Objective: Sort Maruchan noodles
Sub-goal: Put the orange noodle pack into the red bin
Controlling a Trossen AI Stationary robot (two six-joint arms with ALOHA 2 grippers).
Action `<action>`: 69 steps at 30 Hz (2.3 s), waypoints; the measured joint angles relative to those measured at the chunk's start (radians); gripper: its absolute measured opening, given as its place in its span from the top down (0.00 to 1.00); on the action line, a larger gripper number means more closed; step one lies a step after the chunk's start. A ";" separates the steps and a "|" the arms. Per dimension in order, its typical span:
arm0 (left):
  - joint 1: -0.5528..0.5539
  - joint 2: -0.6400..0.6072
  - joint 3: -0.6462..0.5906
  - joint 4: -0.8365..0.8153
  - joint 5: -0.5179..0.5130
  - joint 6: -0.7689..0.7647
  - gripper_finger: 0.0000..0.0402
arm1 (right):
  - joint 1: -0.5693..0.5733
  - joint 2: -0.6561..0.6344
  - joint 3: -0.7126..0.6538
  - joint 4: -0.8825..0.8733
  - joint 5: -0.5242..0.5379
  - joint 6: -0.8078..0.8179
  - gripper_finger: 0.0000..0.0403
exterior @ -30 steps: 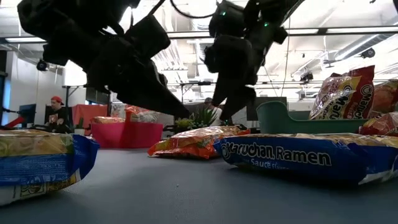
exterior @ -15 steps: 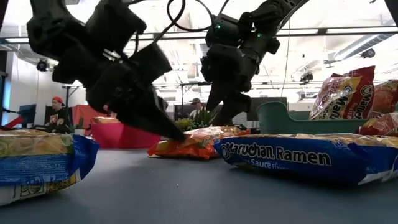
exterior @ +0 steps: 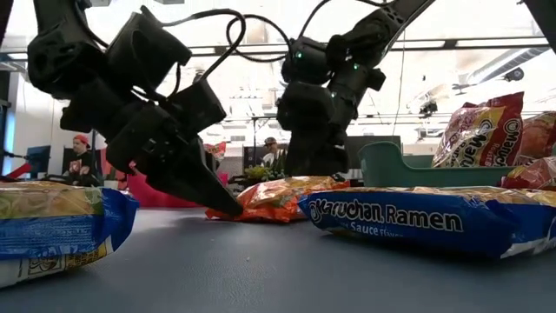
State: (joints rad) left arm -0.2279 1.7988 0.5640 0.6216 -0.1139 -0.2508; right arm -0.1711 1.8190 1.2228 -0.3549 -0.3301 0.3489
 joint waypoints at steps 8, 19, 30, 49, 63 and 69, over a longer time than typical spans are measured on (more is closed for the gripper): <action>0.002 0.000 -0.017 0.008 -0.009 -0.020 0.82 | 0.000 0.052 0.000 0.051 -0.077 0.030 0.24; 0.003 0.000 -0.017 0.014 -0.009 -0.023 0.82 | 0.003 0.066 0.000 0.111 -0.150 0.035 0.28; 0.002 0.000 -0.017 0.019 -0.007 -0.030 0.82 | 0.010 0.070 0.000 0.173 -0.194 0.045 0.32; 0.002 0.000 -0.017 0.018 -0.001 -0.036 0.82 | 0.008 0.070 0.000 0.180 -0.226 0.043 0.61; 0.002 -0.078 -0.019 -0.062 0.027 -0.031 0.82 | 0.016 0.039 0.000 0.189 -0.221 -0.023 0.72; 0.005 -0.175 -0.013 -0.124 0.003 0.000 0.82 | 0.038 0.002 0.001 0.178 -0.102 -0.087 0.75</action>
State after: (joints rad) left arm -0.2234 1.6238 0.5506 0.4975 -0.1104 -0.2509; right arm -0.1328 1.8214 1.2240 -0.1774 -0.4317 0.2619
